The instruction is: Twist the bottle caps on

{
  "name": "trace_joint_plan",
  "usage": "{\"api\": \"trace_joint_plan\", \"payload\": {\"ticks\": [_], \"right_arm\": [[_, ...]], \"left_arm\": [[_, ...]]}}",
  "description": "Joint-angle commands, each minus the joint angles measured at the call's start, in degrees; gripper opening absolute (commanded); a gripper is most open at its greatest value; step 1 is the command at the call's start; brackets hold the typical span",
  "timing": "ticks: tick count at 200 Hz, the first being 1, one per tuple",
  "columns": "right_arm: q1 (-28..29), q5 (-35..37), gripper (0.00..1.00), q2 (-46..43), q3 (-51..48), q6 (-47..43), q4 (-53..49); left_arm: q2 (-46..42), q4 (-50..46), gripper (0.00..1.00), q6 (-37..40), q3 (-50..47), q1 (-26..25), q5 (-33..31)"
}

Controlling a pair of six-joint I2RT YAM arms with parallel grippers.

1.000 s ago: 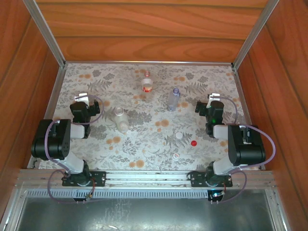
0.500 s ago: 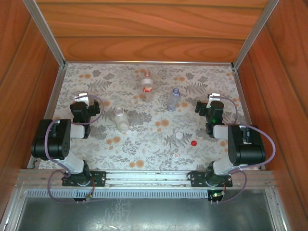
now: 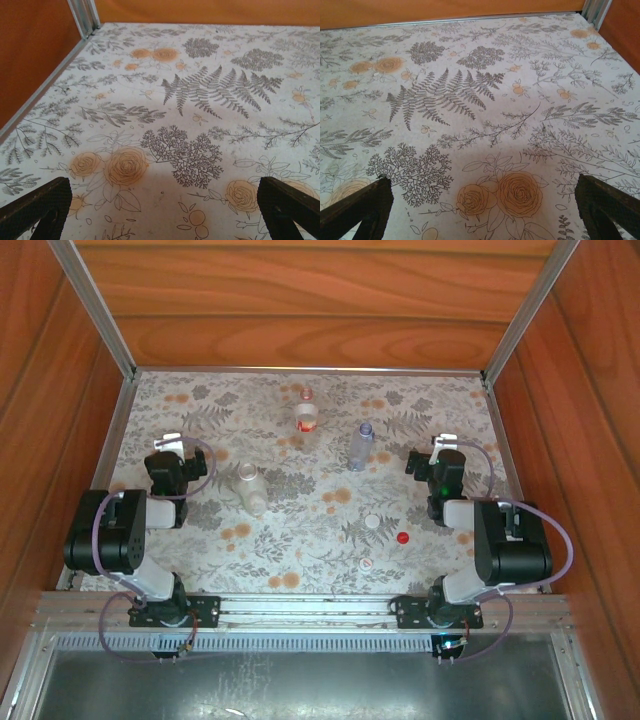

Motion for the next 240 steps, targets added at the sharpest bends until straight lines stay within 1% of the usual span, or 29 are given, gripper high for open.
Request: {"api": "trace_joint_plan", "payload": {"ticks": [1, 32, 57, 72, 104, 125, 150, 166, 190, 205, 223, 240], "right_arm": [[-0.2, -0.3, 1.00, -4.6, 0.1, 0.0, -2.3], [-0.2, -0.8, 1.00, -9.7, 0.0, -0.3, -6.9], [0.1, -3.0, 1.00, -14.6, 0.4, -1.0, -11.5], [0.6, -4.2, 1.00, -18.4, 0.9, -1.3, -15.2], [3.7, -5.7, 1.00, -26.6, 2.7, -2.8, -24.4], [6.1, -6.1, 1.00, -31.3, 3.8, -3.6, -29.1], [9.6, -9.0, 1.00, -35.2, 5.9, -5.0, -34.2], [12.3, -11.0, 1.00, -36.3, 6.9, -6.6, -35.6], [16.9, -12.6, 1.00, -36.3, 9.0, -8.8, -37.6], [19.8, -13.9, 1.00, -35.5, 11.0, -10.3, -39.4], [23.8, -19.6, 1.00, -34.6, 13.6, -14.1, -41.4], [27.7, -23.6, 1.00, -33.3, 16.1, -16.4, -42.0]], "left_arm": [[-5.9, 0.6, 1.00, -0.8, -1.9, -0.2, -2.4], [-14.1, -4.2, 1.00, 1.1, -2.3, -2.6, -5.7], [-20.6, -7.9, 1.00, 2.9, -1.2, -6.6, -8.7], [-24.6, -12.0, 1.00, 4.8, 0.6, -9.5, -10.9], [-33.4, -21.1, 1.00, 5.2, 4.6, -14.0, -11.9], [-37.9, -26.7, 1.00, 7.7, 7.7, -17.6, -12.2], [-40.7, -31.6, 1.00, 9.3, 10.7, -23.0, -12.3], [-41.9, -33.8, 1.00, 10.6, 12.1, -27.1, -12.8], [-42.7, -37.1, 1.00, 12.7, 13.8, -33.8, -15.7], [-42.8, -38.1, 1.00, 12.6, 14.1, -37.7, -17.7], [-42.7, -38.4, 1.00, 11.8, 13.6, -42.3, -19.4], [-42.5, -38.4, 1.00, 9.9, 12.9, -45.5, -20.3]]}}
